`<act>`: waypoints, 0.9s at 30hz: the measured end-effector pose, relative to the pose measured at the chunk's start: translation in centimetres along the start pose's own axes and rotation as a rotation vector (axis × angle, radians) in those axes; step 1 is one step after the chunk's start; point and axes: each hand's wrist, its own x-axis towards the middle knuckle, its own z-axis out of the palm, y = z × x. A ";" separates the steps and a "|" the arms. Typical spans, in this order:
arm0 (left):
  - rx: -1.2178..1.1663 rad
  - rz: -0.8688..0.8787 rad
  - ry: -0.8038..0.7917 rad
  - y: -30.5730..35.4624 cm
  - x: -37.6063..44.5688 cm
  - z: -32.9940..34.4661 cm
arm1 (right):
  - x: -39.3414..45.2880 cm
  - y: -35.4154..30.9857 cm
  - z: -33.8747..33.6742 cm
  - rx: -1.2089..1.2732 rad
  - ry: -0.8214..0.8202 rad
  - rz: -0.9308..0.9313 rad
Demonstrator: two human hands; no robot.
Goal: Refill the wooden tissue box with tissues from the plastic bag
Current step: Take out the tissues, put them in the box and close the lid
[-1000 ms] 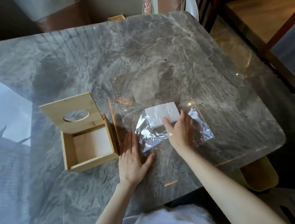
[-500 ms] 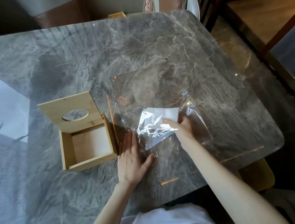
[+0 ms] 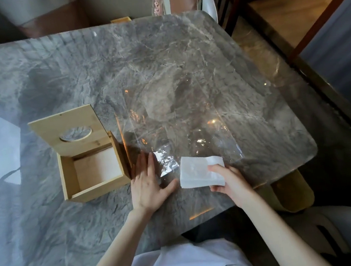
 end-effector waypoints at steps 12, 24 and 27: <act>-1.116 -0.154 -0.120 4.5 -1.2 -7.5 | -2.2 -5.0 0.9 -0.153 -0.315 -0.201; -1.158 -0.107 -0.438 -0.8 -3.8 -7.5 | -1.6 -0.1 4.5 -0.417 -0.428 -0.367; -1.058 -0.119 -0.440 -2.0 -5.1 -7.0 | -1.4 1.5 5.6 -0.460 -0.420 -0.401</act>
